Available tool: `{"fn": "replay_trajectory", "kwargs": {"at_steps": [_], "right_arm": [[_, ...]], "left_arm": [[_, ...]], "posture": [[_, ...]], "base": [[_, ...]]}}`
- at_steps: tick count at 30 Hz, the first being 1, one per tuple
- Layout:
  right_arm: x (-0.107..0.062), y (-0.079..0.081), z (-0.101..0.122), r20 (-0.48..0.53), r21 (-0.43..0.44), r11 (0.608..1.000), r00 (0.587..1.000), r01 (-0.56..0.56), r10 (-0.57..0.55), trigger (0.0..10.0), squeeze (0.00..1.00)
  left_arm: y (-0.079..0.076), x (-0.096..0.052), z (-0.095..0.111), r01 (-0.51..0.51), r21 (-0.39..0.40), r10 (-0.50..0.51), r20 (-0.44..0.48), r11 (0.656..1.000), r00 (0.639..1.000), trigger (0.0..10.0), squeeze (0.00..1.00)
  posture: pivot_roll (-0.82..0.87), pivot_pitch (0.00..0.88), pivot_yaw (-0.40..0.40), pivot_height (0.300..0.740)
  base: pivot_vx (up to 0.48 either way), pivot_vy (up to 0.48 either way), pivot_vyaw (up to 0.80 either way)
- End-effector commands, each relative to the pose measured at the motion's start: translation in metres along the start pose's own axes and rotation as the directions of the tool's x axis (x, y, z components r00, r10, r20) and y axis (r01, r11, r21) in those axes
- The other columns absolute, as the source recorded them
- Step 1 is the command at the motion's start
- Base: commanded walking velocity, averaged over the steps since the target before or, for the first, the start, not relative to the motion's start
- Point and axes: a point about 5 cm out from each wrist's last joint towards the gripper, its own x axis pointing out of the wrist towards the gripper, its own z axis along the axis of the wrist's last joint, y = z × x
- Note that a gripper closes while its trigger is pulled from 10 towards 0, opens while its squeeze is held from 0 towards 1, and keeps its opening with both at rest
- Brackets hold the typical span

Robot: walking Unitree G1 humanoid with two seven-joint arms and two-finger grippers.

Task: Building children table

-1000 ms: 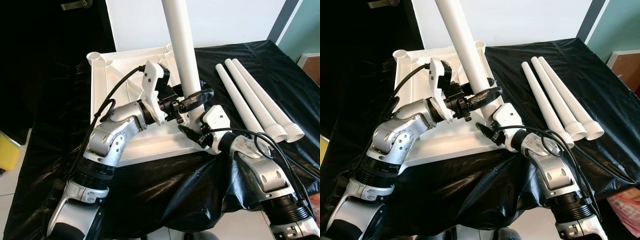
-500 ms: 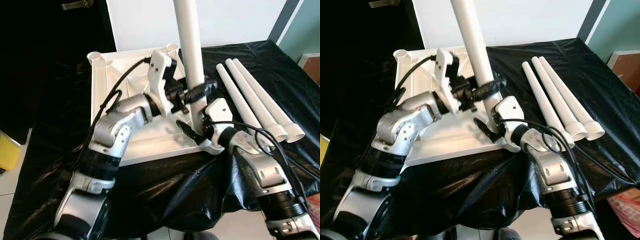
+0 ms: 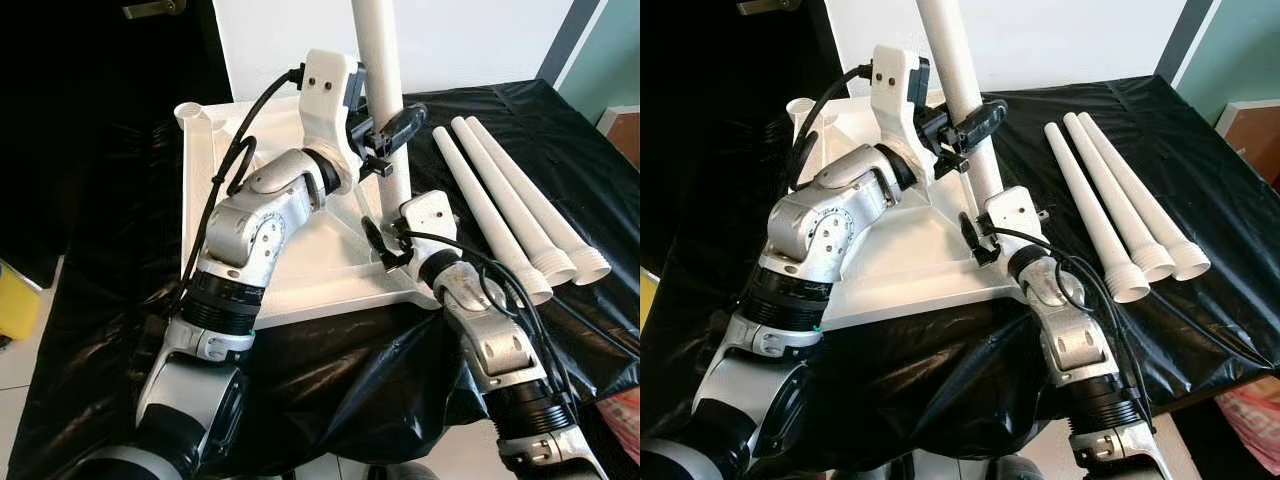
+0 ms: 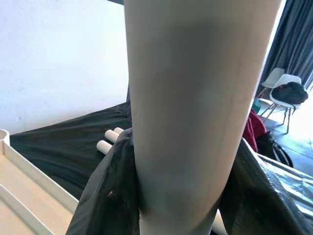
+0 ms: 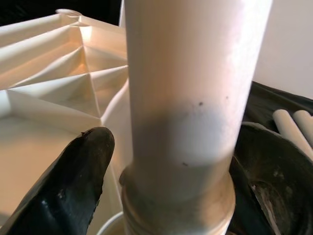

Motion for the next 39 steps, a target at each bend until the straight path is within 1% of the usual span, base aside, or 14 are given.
{"fn": "replay_trajectory", "kwargs": {"at_steps": [1, 3, 5, 9, 20, 21, 22, 23, 25, 26, 27, 34, 36, 39], "right_arm": [[0.004, 0.002, 0.002, 0.015, 0.002, 0.999, 0.999, 0.037, -0.037, 10.0, 0.00], [0.008, 0.002, 0.004, 0.029, 0.020, 0.997, 0.997, 0.074, -0.074, 10.0, 0.00], [0.009, 0.002, 0.006, 0.036, 0.022, 0.996, 0.996, 0.083, -0.084, 10.0, 0.00], [0.013, 0.004, 0.008, 0.054, 0.010, 0.993, 0.992, 0.115, -0.116, 10.0, 0.00], [0.015, 0.005, 0.008, 0.066, 0.002, 0.992, 0.990, 0.125, -0.125, 10.0, 0.00], [0.016, 0.005, 0.008, 0.073, 0.000, 0.992, 0.989, 0.129, -0.129, 4.2, 0.00], [0.016, 0.005, 0.008, 0.073, 0.000, 0.992, 0.989, 0.129, -0.129, 4.2, 0.00], [0.016, 0.004, 0.008, 0.078, 0.000, 0.991, 0.988, 0.133, -0.133, 3.9, 0.00], [0.016, 0.004, 0.008, 0.078, 0.000, 0.991, 0.988, 0.133, -0.133, 3.9, 0.00], [0.016, 0.004, 0.009, 0.083, 0.002, 0.990, 0.987, 0.139, -0.139, 0.2, 0.00], [0.016, 0.003, 0.009, 0.089, 0.006, 0.989, 0.985, 0.145, -0.145, 0.0, 0.00], [0.016, 0.002, 0.009, 0.094, 0.008, 0.988, 0.983, 0.155, -0.155, 0.0, 0.00], [0.016, 0.000, 0.008, 0.092, 0.014, 0.985, 0.981, 0.172, -0.172, 0.0, 0.00], [0.016, -0.001, 0.008, 0.093, 0.022, 0.984, 0.979, 0.177, -0.179, 0.0, 0.00]], "left_arm": [[-0.009, 0.006, 0.005, 0.015, 0.027, -0.015, -0.005, 1.000, 1.000, 10.0, 0.00], [-0.011, 0.008, 0.005, 0.015, 0.024, -0.015, -0.007, 1.000, 1.000, 10.0, 0.00], [-0.013, 0.009, 0.005, 0.017, 0.020, -0.017, -0.007, 1.000, 1.000, 10.0, 0.00], [-0.017, 0.011, 0.006, 0.013, 0.011, -0.013, -0.010, 1.000, 1.000, 10.0, 0.00], [-0.021, 0.013, 0.007, 0.025, 0.005, -0.025, -0.005, 1.000, 1.000, 10.0, 0.00], [-0.023, 0.013, 0.007, 0.031, 0.004, -0.031, -0.003, 1.000, 1.000, 10.0, 0.00], [-0.023, 0.013, 0.007, 0.031, 0.004, -0.031, -0.003, 1.000, 1.000, 10.0, 0.00], [-0.024, 0.013, 0.008, 0.035, 0.002, -0.035, -0.003, 0.999, 0.999, 10.0, 0.00], [-0.024, 0.013, 0.008, 0.035, 0.002, -0.035, -0.003, 0.999, 0.999, 10.0, 0.00], [-0.025, 0.013, 0.007, 0.039, 0.000, -0.039, -0.004, 0.999, 0.999, 10.0, 0.00], [-0.026, 0.013, 0.007, 0.041, -0.002, -0.041, -0.005, 0.999, 0.999, 10.0, 0.00], [-0.028, 0.014, 0.006, 0.047, 0.007, -0.047, -0.009, 0.999, 0.999, 10.0, 0.00], [-0.029, 0.013, 0.005, 0.062, 0.047, -0.062, -0.007, 0.997, 0.998, 10.0, 0.00], [-0.029, 0.013, 0.004, 0.070, 0.060, -0.069, -0.007, 0.996, 0.998, 10.0, 0.00]], "posture": [[-0.02, 0.083, 0.006, 0.740], [-0.02, 0.083, 0.008, 0.740], [-0.02, 0.083, 0.009, 0.740], [-0.02, 0.084, 0.011, 0.740], [-0.02, 0.084, 0.007, 0.740], [-0.02, 0.084, 0.006, 0.740], [-0.02, 0.084, 0.006, 0.740], [-0.02, 0.084, 0.005, 0.740], [-0.02, 0.084, 0.005, 0.740], [-0.02, 0.085, 0.005, 0.740], [-0.02, 0.086, 0.006, 0.740], [-0.02, 0.087, 0.005, 0.740], [-0.02, 0.086, 0.006, 0.740], [-0.02, 0.085, 0.006, 0.740]], "base": [[0.000, 0.000, 0.00], [0.000, 0.000, 0.00], [0.000, 0.000, 0.00], [0.000, 0.000, 0.00], [0.000, 0.000, 0.00], [0.000, 0.000, 0.00], [0.000, 0.000, 0.00], [0.000, 0.000, 0.00], [0.000, 0.000, 0.00], [0.000, 0.000, 0.00], [0.000, 0.000, 0.00], [0.000, 0.000, 0.00], [0.000, 0.000, 0.00], [0.000, 0.000, 0.00]]}}
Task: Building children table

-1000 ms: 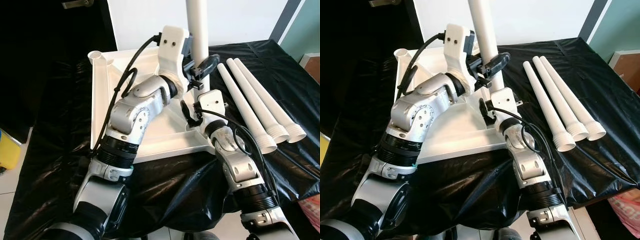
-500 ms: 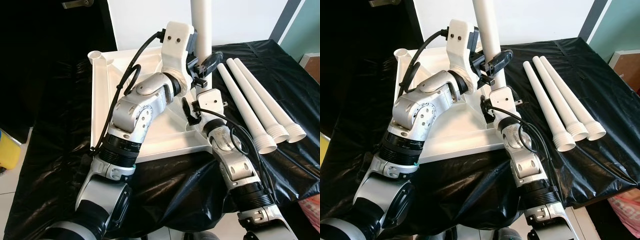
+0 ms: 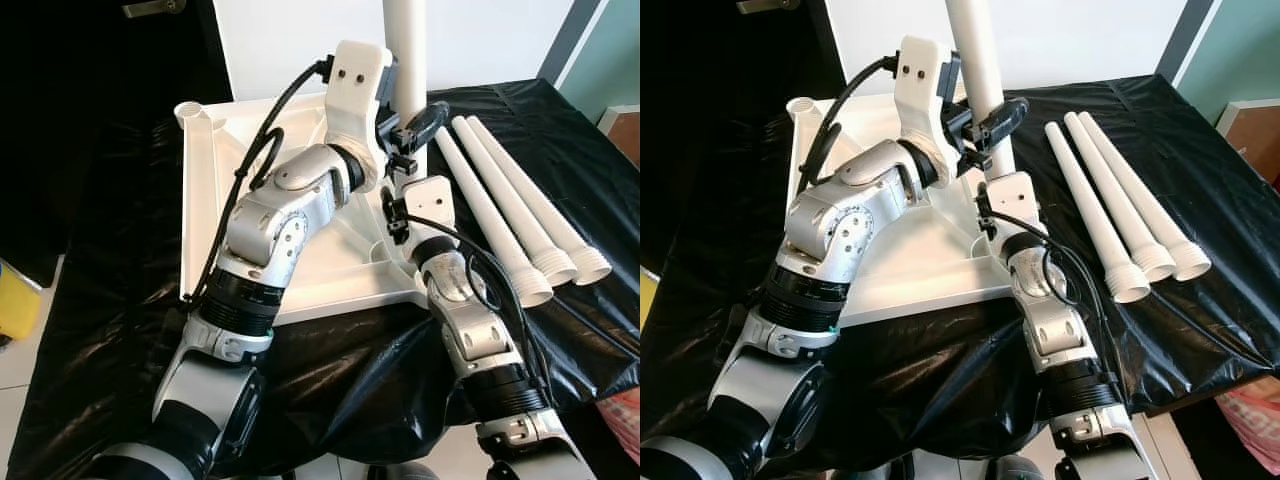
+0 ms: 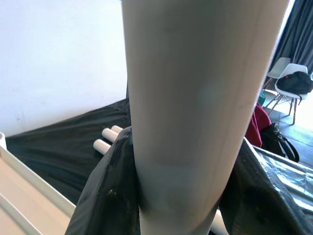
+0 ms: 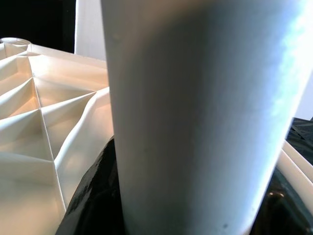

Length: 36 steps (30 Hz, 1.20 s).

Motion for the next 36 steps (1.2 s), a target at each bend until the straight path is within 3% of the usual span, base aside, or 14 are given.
{"fn": "replay_trajectory", "kwargs": {"at_steps": [1, 5, 6, 12, 13, 14, 15, 20, 23, 36], "right_arm": [[0.002, 0.001, 0.002, 0.010, 0.005, 1.000, 1.000, 0.001, -0.001, 0.0, 0.00], [0.003, 0.001, 0.001, 0.006, 0.015, 1.000, 1.000, 0.004, -0.004, 0.0, 0.00], [0.003, 0.001, 0.001, 0.002, 0.030, 1.000, 1.000, 0.007, -0.007, 10.0, 0.00], [0.004, -0.002, -0.001, -0.018, 0.078, 0.996, 0.999, 0.037, -0.036, 10.0, 0.00], [0.004, -0.004, -0.002, -0.026, 0.096, 0.994, 0.999, 0.049, -0.046, 10.0, 0.00], [0.004, -0.004, -0.002, -0.026, 0.096, 0.994, 0.999, 0.049, -0.046, 10.0, 0.00], [0.003, -0.006, -0.004, -0.037, 0.122, 0.990, 0.998, 0.064, -0.060, 10.0, 0.00], [0.003, -0.010, -0.007, -0.057, 0.168, 0.982, 0.995, 0.092, -0.083, 10.0, 0.00], [0.000, -0.019, -0.011, -0.073, 0.193, 0.971, 0.989, 0.144, -0.132, 10.0, 0.00], [-0.013, -0.025, -0.016, -0.054, 0.227, 0.963, 0.989, 0.147, -0.138, 10.0, 0.00]], "left_arm": [[-0.009, 0.000, 0.000, 0.069, 0.030, -0.069, 0.006, 0.997, 0.998, 10.0, 0.00], [-0.009, 0.000, 0.000, 0.079, 0.026, -0.080, 0.013, 0.997, 0.997, 10.0, 0.00], [-0.009, -0.001, -0.001, 0.090, 0.013, -0.090, 0.022, 0.996, 0.996, 10.0, 1.00], [-0.008, -0.003, -0.002, 0.102, -0.002, -0.102, 0.042, 0.995, 0.994, 10.0, 1.00], [-0.008, -0.004, -0.002, 0.097, 0.018, -0.098, 0.056, 0.995, 0.994, 10.0, 0.78], [-0.008, -0.004, -0.002, 0.097, 0.018, -0.098, 0.056, 0.995, 0.994, 10.0, 0.78], [-0.008, -0.005, -0.001, 0.099, 0.024, -0.100, 0.072, 0.995, 0.992, 10.0, 0.00], [-0.009, -0.007, 0.000, 0.103, 0.030, -0.106, 0.097, 0.994, 0.990, 10.0, 0.00], [-0.005, -0.013, 0.003, 0.060, 0.059, -0.069, 0.167, 0.996, 0.983, 10.0, 0.00], [0.000, -0.032, -0.018, 0.021, 0.072, -0.033, 0.178, 0.997, 0.983, 10.0, 0.00]], "posture": [[-0.02, 0.085, 0.006, 0.740], [-0.02, 0.085, 0.006, 0.740], [-0.02, 0.084, 0.006, 0.740], [-0.02, 0.084, 0.006, 0.740], [-0.02, 0.086, 0.007, 0.740], [-0.02, 0.086, 0.007, 0.740], [-0.02, 0.087, 0.007, 0.740], [-0.02, 0.086, 0.006, 0.740], [-0.02, 0.084, 0.005, 0.740], [-0.02, 0.078, -0.002, 0.740]], "base": [[0.000, 0.000, 0.00], [0.000, 0.000, 0.00], [0.000, 0.000, 0.00], [0.000, 0.000, 0.00], [0.000, 0.000, 0.00], [0.000, 0.000, 0.00], [0.000, 0.000, 0.00], [0.000, 0.000, 0.00], [0.000, 0.000, 0.00], [0.000, 0.000, 0.00]]}}
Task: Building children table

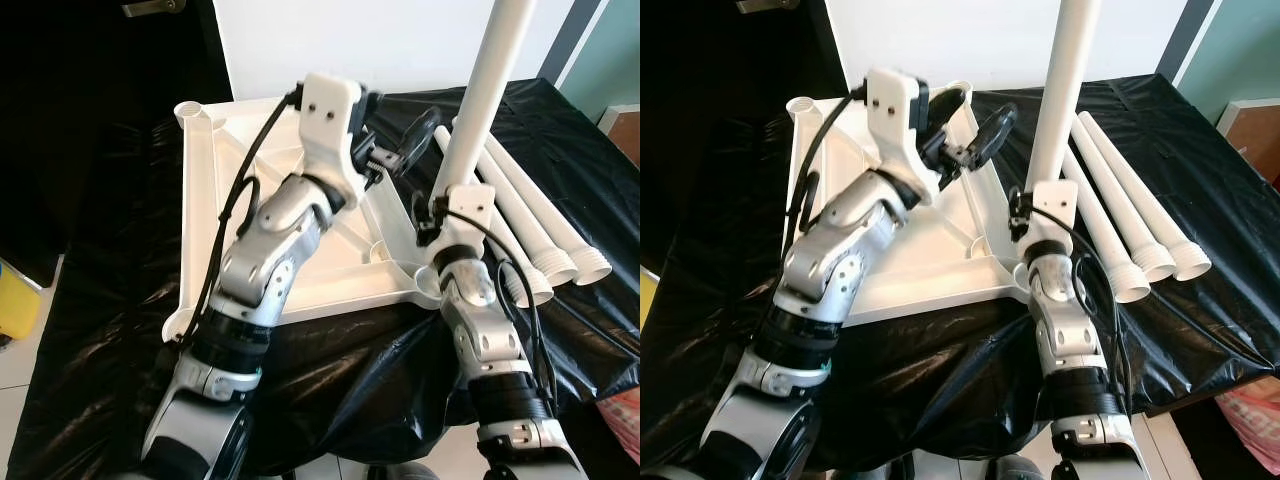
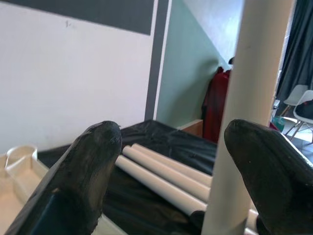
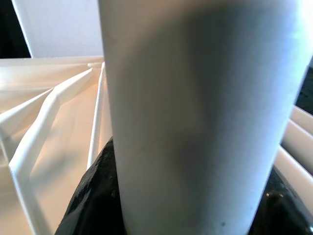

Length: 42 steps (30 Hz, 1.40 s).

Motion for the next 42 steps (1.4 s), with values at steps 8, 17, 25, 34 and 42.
{"fn": "replay_trajectory", "kwargs": {"at_steps": [8, 17, 25, 34, 42], "right_arm": [[-0.012, -0.008, 0.001, 0.041, 0.003, 1.000, 0.999, -0.017, 0.017, 10.0, 0.00], [-0.022, -0.015, -0.002, 0.038, -0.006, 1.000, 0.999, -0.022, 0.022, 10.0, 0.00], [-0.032, -0.016, -0.009, 0.023, -0.015, 0.998, 0.998, -0.063, 0.063, 10.0, 0.00], [-0.039, -0.016, -0.016, 0.019, -0.007, 0.996, 0.996, -0.092, 0.092, 10.0, 0.00], [-0.046, -0.013, -0.023, 0.016, 0.000, 0.992, 0.992, -0.123, 0.123, 10.0, 0.00]], "left_arm": [[-0.009, -0.023, -0.019, 0.137, 0.051, -0.136, -0.030, 0.989, 0.990, 10.0, 0.00], [-0.012, -0.043, -0.041, 0.172, 0.054, -0.166, -0.094, 0.984, 0.982, 10.0, 0.00], [-0.019, -0.059, -0.059, 0.237, 0.060, -0.224, -0.176, 0.970, 0.959, 10.0, 0.00], [-0.027, -0.069, -0.071, 0.326, 0.037, -0.307, -0.252, 0.945, 0.918, 10.0, 0.00], [-0.035, -0.079, -0.078, 0.395, -0.002, -0.376, -0.313, 0.918, 0.872, 10.0, 0.00]], "posture": [[-0.02, 0.076, -0.008, 0.740], [-0.04, 0.078, -0.008, 0.740], [-0.04, 0.080, -0.010, 0.740], [-0.04, 0.086, -0.009, 0.740], [-0.04, 0.091, -0.007, 0.740]], "base": [[0.000, 0.000, 0.00], [0.000, 0.000, 0.00], [0.000, 0.000, 0.00], [0.000, 0.000, 0.00], [0.000, 0.000, 0.00]]}}
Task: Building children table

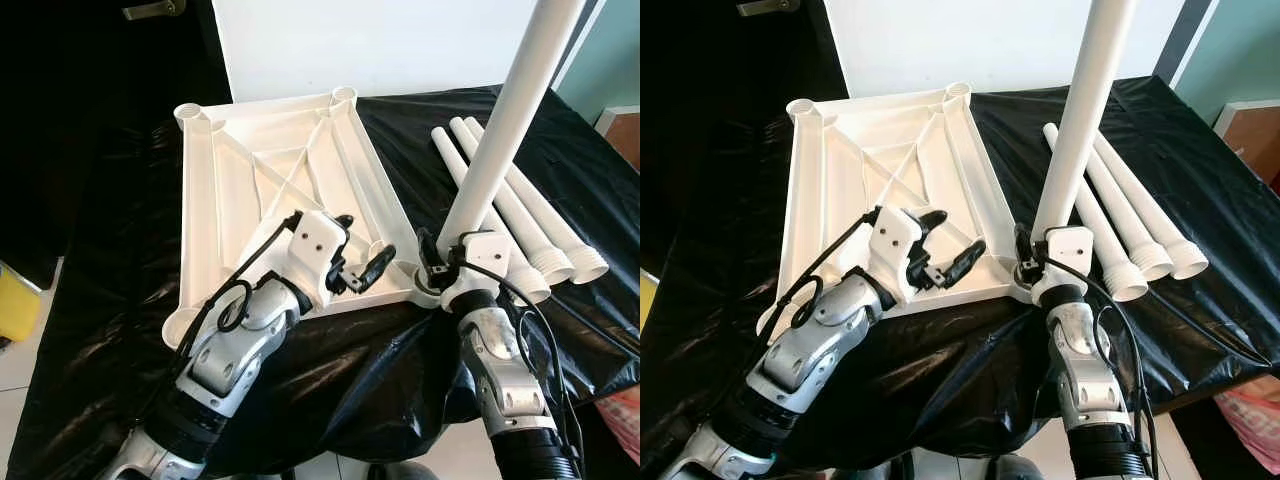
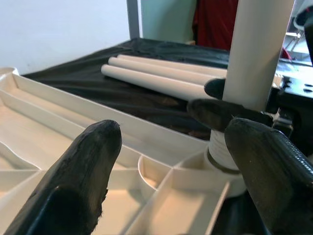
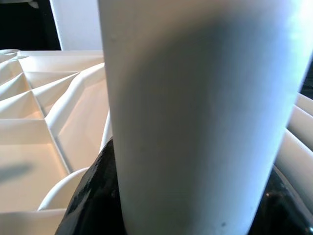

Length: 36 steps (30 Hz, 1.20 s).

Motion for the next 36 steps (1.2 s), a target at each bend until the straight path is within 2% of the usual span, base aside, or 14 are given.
{"fn": "replay_trajectory", "kwargs": {"at_steps": [1, 11, 22, 29, 32, 36], "right_arm": [[-0.004, 0.003, -0.005, -0.014, 0.010, 1.000, 1.000, -0.017, 0.017, 10.0, 0.00], [-0.013, 0.006, -0.022, -0.009, 0.018, 0.998, 0.998, -0.055, 0.055, 10.0, 0.00], [-0.013, 0.008, -0.026, 0.021, 0.002, 0.995, 0.995, -0.102, 0.102, 10.0, 0.00], [-0.019, 0.011, -0.039, 0.018, -0.069, 0.982, 0.984, -0.178, 0.179, 10.0, 0.00], [-0.021, 0.010, -0.042, 0.013, -0.065, 0.982, 0.983, -0.180, 0.181, 10.0, 0.00], [-0.021, 0.007, -0.049, -0.011, -0.006, 0.988, 0.988, -0.152, 0.152, 10.0, 0.00]], "left_arm": [[-0.022, -0.004, -0.001, 0.337, 0.002, -0.337, -0.012, 0.942, 0.941, 10.0, 0.00], [-0.022, -0.005, -0.002, 0.344, 0.010, -0.343, -0.031, 0.939, 0.939, 10.0, 0.00], [-0.021, -0.005, -0.001, 0.341, 0.012, -0.341, -0.039, 0.940, 0.939, 10.0, 0.00], [-0.017, -0.006, 0.002, 0.334, 0.021, -0.333, -0.039, 0.942, 0.942, 10.0, 0.00], [-0.017, -0.006, 0.002, 0.334, 0.023, -0.333, -0.039, 0.942, 0.942, 10.0, 0.00], [-0.016, -0.006, 0.003, 0.334, 0.025, -0.333, -0.040, 0.942, 0.942, 10.0, 0.00]], "posture": [[-0.04, 0.094, -0.006, 0.740], [-0.03, 0.110, 0.004, 0.740], [-0.03, 0.121, 0.012, 0.740], [-0.02, 0.124, 0.021, 0.740], [-0.02, 0.125, 0.022, 0.740], [-0.02, 0.126, 0.026, 0.740]], "base": [[0.000, 0.000, 0.00], [0.000, 0.000, 0.00], [0.000, 0.000, 0.00], [0.000, 0.000, 0.00], [0.000, 0.000, 0.00], [0.000, 0.000, 0.00]]}}
